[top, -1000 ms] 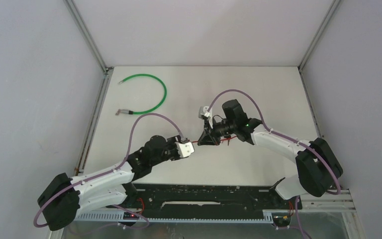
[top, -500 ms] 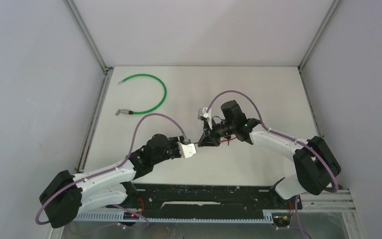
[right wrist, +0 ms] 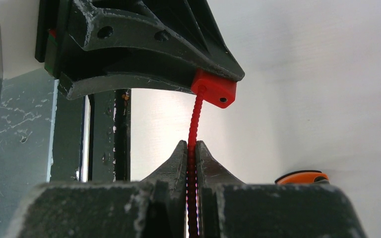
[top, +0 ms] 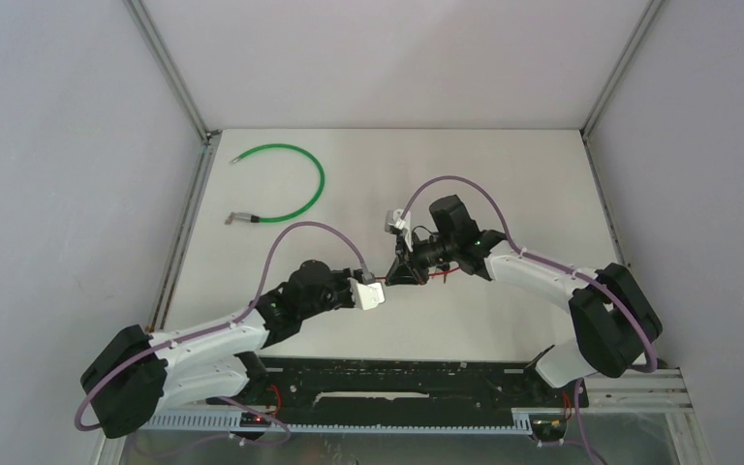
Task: Lock with the key
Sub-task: Lock the lock.
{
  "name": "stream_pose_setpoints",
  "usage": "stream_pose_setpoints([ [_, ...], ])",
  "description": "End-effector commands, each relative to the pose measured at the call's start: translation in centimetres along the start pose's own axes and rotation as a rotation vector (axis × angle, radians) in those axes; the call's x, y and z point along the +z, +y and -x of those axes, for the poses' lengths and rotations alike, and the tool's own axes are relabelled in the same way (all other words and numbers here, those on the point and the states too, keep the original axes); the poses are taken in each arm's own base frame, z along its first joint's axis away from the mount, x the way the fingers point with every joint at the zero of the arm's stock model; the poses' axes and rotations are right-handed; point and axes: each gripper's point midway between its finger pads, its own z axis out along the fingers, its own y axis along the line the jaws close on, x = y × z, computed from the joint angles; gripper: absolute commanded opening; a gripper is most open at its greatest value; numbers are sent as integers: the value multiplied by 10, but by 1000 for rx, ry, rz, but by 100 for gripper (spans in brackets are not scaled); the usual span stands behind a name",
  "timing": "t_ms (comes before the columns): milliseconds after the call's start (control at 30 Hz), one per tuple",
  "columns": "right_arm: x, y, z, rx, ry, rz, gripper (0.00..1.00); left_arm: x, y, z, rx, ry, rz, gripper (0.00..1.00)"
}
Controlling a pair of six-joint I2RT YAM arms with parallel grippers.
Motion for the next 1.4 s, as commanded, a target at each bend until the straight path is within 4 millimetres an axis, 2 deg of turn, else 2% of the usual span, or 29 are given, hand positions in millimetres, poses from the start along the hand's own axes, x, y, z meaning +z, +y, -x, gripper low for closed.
stream_pose_setpoints([
  [0,3,0,22,-50,-44,19,0,3,25,33,36,-103,56,34],
  [100,3,0,21,-47,-43,18,0,3,25,38,39,-133,56,39],
  [233,3,-1,22,-46,-45,17,0,4,25,40,42,-153,62,41],
  [367,3,-1,21,-47,-43,12,0,5,22,38,45,-146,54,34],
  [433,3,-2,21,-47,-41,6,0,5,20,36,46,-141,47,33],
  [733,0,-5,22,-45,-42,-13,0,2,16,28,44,-130,51,51],
  [800,0,-6,22,-45,-42,-14,0,2,15,27,46,-126,53,52],
  [1100,-4,-9,25,-49,-59,-46,0,3,7,16,43,-103,34,50],
  [1367,-11,-11,31,-64,-100,-64,0,2,3,16,34,-115,28,49],
])
